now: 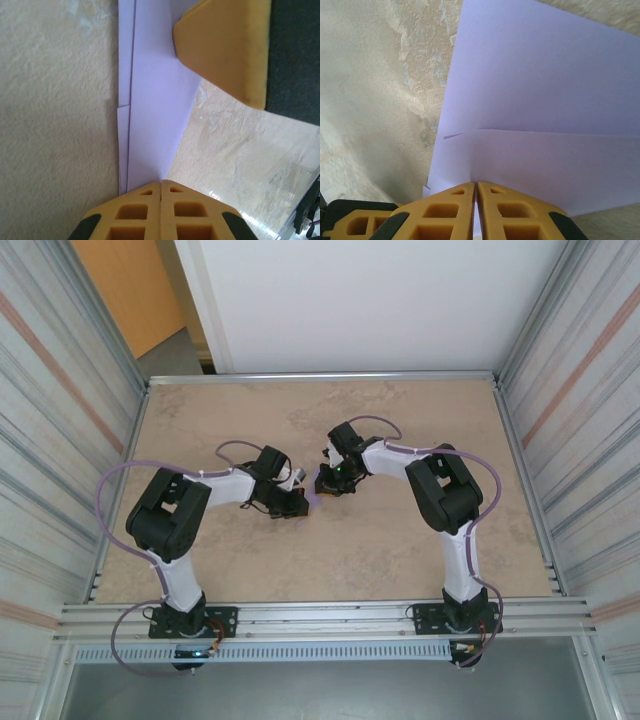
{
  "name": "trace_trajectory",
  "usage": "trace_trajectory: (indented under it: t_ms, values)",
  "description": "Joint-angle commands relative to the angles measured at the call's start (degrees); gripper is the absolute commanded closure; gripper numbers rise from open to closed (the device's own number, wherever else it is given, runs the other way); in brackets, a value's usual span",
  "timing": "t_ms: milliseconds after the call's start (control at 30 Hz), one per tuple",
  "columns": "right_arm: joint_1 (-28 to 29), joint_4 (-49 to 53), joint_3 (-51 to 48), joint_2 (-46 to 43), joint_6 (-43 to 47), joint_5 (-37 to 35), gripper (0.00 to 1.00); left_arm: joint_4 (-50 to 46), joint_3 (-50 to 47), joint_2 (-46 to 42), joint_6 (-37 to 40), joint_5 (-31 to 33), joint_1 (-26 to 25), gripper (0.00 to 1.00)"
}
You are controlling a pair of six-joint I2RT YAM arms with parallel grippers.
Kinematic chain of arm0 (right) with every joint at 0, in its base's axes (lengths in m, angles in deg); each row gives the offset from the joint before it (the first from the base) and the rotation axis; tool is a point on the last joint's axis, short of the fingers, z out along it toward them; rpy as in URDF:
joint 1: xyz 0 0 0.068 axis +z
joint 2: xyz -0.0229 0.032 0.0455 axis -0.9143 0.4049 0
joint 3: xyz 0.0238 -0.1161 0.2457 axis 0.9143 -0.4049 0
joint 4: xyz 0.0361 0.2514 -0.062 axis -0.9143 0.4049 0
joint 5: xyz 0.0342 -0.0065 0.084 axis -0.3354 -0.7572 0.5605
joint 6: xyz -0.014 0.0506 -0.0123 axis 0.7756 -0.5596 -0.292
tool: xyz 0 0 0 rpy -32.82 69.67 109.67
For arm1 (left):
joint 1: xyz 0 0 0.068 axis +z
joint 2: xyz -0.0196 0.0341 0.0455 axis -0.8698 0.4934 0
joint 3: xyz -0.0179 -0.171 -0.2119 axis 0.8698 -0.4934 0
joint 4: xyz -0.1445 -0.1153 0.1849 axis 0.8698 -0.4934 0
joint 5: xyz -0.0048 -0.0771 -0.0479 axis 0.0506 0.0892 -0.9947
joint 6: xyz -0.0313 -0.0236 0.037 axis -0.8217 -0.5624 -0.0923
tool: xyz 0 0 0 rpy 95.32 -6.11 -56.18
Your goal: Fold a paper plane with a square sheet of paper (pick it up from the middle)
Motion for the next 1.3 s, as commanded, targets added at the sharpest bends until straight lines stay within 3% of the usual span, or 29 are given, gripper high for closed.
trace_trajectory:
  t_ms: [0, 533, 700, 867, 1133, 1267]
  values:
    - [-0.2, 7.4, -3.1, 6.7, 1.2, -10.0, 0.86, -13.8, -1.7, -0.1, 2.7, 2.8, -1.1, 0.98]
    - [-0.1, 7.6, -3.0, 6.2, 1.3, -9.2, 0.86, -16.4, -10.2, -8.4, -0.1, 5.0, -1.3, 0.98]
    - [0.5, 7.3, -3.2, 4.5, 0.8, -7.4, 0.86, -17.0, -8.0, -14.9, -1.0, 6.7, -1.4, 0.98]
    - [1.8, 5.8, -4.1, 1.9, -0.5, -4.9, 0.85, -11.7, -5.8, -19.8, -3.2, 8.4, -1.2, 0.96]
    - [1.7, 2.3, -4.0, 0.1, -1.8, -0.4, 0.84, 2.6, -2.5, -10.6, -11.0, 1.6, -0.9, 0.96]
    - [1.0, 0.7, -4.3, -1.0, -1.8, 1.1, 0.84, 5.5, -0.4, -5.7, -12.6, 1.5, -1.0, 0.97]
